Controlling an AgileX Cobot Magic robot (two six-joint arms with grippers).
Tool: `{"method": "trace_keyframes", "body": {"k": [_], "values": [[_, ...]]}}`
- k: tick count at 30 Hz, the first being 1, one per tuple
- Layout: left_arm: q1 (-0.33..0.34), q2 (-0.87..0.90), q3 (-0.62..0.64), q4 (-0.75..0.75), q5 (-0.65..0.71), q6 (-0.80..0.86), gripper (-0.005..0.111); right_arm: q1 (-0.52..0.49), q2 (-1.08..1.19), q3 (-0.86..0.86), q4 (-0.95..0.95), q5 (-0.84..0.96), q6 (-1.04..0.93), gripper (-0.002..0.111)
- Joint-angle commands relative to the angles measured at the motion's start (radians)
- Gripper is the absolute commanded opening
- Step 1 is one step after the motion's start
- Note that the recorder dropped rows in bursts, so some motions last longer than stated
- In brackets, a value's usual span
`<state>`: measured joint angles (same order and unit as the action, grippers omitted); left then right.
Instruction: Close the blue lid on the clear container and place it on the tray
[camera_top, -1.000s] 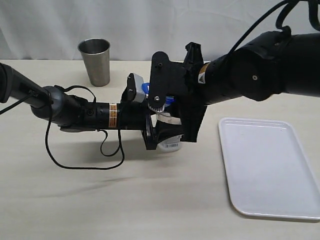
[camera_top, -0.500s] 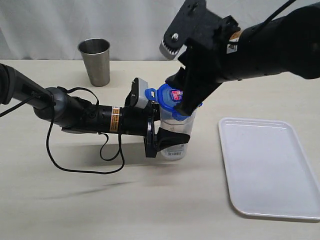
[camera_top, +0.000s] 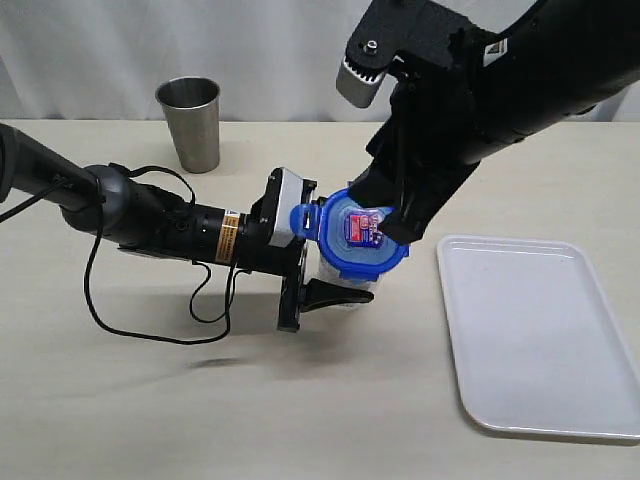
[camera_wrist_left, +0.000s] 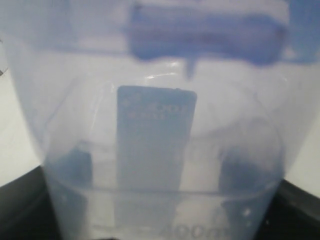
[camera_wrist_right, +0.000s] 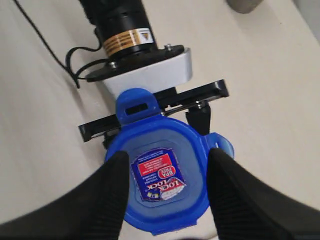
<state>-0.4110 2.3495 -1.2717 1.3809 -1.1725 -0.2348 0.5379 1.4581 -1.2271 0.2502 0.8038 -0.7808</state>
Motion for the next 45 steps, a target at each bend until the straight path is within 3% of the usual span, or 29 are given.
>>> {"method": "trace_keyframes", "body": {"k": [1, 6, 12, 19, 26, 32, 39, 45], "values": [[-0.004, -0.016, 0.001, 0.053, 0.018, 0.095, 0.000, -0.005, 0.052, -0.057, -0.006, 0.110, 0.043, 0.046], [-0.004, -0.016, 0.001, 0.072, 0.065, 0.108, 0.000, -0.005, 0.165, -0.173, -0.034, 0.248, 0.098, 0.046], [-0.004, -0.016, 0.001, 0.082, 0.075, 0.108, 0.000, -0.008, 0.250, -0.267, -0.094, 0.251, 0.061, 0.046], [-0.004, -0.016, 0.001, 0.101, 0.075, 0.108, 0.000, -0.145, 0.344, -0.362, 0.111, 0.405, -0.002, 0.046], [-0.004, -0.016, 0.001, 0.109, 0.075, 0.105, 0.000, -0.168, 0.373, -0.371, 0.235, 0.417, -0.131, 0.047], [-0.004, -0.016, 0.001, 0.109, 0.075, 0.096, 0.000, -0.152, 0.394, -0.371, 0.176, 0.417, -0.138, 0.057], [-0.004, -0.016, 0.001, 0.109, 0.075, 0.096, 0.000, -0.151, 0.377, -0.371, 0.094, 0.417, -0.138, 0.057], [-0.004, -0.016, 0.001, 0.109, 0.075, 0.096, 0.000, -0.151, 0.349, -0.371, 0.134, 0.417, -0.168, 0.053]]}}
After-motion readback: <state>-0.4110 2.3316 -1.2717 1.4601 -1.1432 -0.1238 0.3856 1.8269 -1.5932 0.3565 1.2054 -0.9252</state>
